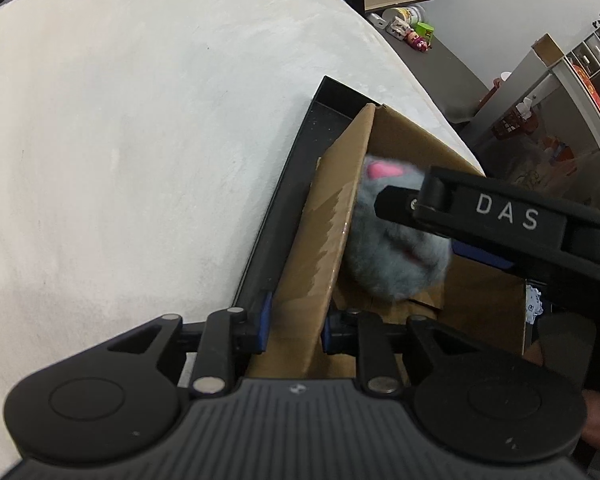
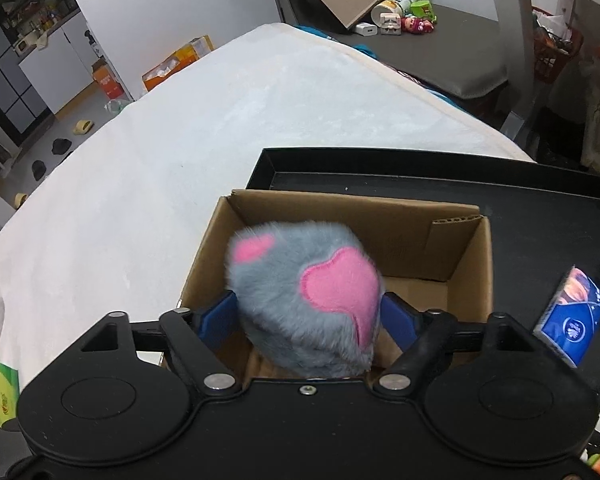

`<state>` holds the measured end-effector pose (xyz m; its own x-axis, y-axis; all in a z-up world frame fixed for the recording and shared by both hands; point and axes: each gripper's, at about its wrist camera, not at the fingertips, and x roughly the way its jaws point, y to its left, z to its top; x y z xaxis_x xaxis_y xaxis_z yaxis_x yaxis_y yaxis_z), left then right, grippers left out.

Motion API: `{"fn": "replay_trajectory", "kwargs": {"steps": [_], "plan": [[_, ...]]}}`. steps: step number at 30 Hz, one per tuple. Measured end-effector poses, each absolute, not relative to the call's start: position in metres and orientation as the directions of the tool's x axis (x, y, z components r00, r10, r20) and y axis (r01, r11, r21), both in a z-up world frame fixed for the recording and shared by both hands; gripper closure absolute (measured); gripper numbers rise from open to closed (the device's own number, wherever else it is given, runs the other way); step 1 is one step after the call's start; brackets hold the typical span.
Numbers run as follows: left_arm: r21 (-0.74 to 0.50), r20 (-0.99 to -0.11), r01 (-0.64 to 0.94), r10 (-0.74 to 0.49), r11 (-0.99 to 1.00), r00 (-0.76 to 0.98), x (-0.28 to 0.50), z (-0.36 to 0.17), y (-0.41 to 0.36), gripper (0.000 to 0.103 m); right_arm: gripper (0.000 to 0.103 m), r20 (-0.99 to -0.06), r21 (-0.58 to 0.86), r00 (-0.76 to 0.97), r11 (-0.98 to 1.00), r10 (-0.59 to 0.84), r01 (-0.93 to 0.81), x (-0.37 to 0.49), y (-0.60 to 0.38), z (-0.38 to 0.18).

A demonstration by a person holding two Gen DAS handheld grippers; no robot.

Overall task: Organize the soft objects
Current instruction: 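Carry the grey mouse into the cardboard box and open the right gripper, then withdraw the right gripper from the box toward the burger plush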

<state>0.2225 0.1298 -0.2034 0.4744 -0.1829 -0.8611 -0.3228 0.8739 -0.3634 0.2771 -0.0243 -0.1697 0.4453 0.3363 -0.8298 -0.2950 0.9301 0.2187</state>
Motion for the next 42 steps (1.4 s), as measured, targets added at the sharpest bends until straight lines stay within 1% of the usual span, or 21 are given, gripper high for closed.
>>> {"fn": "replay_trajectory", "kwargs": {"steps": [7, 9, 11, 13, 15, 17, 19, 23, 26, 28, 33, 34, 36, 42], "plan": [[-0.35, -0.866, -0.322, -0.172, 0.88, 0.469, 0.224, -0.202, 0.128, 0.081, 0.021, -0.825, 0.266, 0.432, 0.925, 0.365, -0.273, 0.275, -0.031, -0.166], [-0.346, -0.87, -0.325, -0.172, 0.88, 0.462, 0.225, -0.201, 0.128, 0.08, 0.021, -0.819, 0.274, 0.436, 0.922, 0.373, -0.274, 0.273, -0.034, -0.161], [-0.341, -0.876, -0.329, -0.17, 0.881, 0.451, 0.226, -0.2, 0.127, 0.076, 0.02, -0.81, 0.283, 0.443, 0.919, 0.383, -0.277, 0.27, -0.038, -0.153], [-0.326, -0.879, -0.325, -0.158, 0.888, 0.449, 0.227, -0.198, 0.125, 0.064, 0.019, -0.802, 0.286, 0.454, 0.917, 0.389, -0.279, 0.268, -0.044, -0.145], [-0.301, -0.882, -0.323, -0.133, 0.897, 0.452, 0.226, -0.196, 0.123, 0.057, 0.017, -0.792, 0.281, 0.472, 0.917, 0.388, -0.282, 0.264, -0.052, -0.136], [-0.289, -0.88, -0.324, -0.117, 0.901, 0.46, 0.224, -0.192, 0.122, 0.053, 0.017, -0.782, 0.279, 0.488, 0.917, 0.389, -0.283, 0.26, -0.061, -0.128], [-0.279, -0.879, -0.324, -0.105, 0.904, 0.465, 0.222, -0.188, 0.121, 0.046, 0.017, -0.775, 0.283, 0.495, 0.916, 0.393, -0.285, 0.255, -0.071, -0.121], [-0.239, -0.879, -0.299, -0.075, 0.924, 0.471, 0.217, -0.182, 0.114, 0.044, 0.015, -0.77, 0.271, 0.519, 0.927, 0.371, -0.26, 0.246, -0.094, -0.111], [-0.176, -0.87, -0.243, -0.035, 0.954, 0.492, 0.212, -0.174, 0.101, 0.043, 0.012, -0.767, 0.272, 0.532, 0.933, 0.358, -0.235, 0.24, -0.112, -0.109], [-0.135, -0.866, -0.207, -0.013, 0.969, 0.501, 0.211, -0.171, 0.091, 0.032, 0.011, -0.77, 0.258, 0.542, 0.941, 0.336, -0.217, 0.236, -0.124, -0.107], [-0.117, -0.867, -0.163, -0.021, 0.98, 0.497, 0.208, -0.167, 0.078, 0.028, 0.008, -0.792, 0.227, 0.543, 0.96, 0.28, -0.164, 0.226, -0.154, -0.109], [-0.114, -0.867, -0.161, -0.019, 0.98, 0.499, 0.207, -0.166, 0.077, 0.026, 0.008, -0.794, 0.223, 0.543, 0.962, 0.273, -0.158, 0.224, -0.16, -0.109], [-0.11, -0.868, -0.163, -0.015, 0.981, 0.496, 0.206, -0.165, 0.077, 0.019, 0.007, -0.799, 0.217, 0.545, 0.967, 0.256, -0.136, 0.219, -0.172, -0.112], [-0.095, -0.872, -0.15, -0.009, 0.984, 0.49, 0.201, -0.164, 0.071, 0.019, 0.006, -0.815, 0.195, 0.543, 0.978, 0.203, -0.073, 0.207, -0.203, -0.118]]}}
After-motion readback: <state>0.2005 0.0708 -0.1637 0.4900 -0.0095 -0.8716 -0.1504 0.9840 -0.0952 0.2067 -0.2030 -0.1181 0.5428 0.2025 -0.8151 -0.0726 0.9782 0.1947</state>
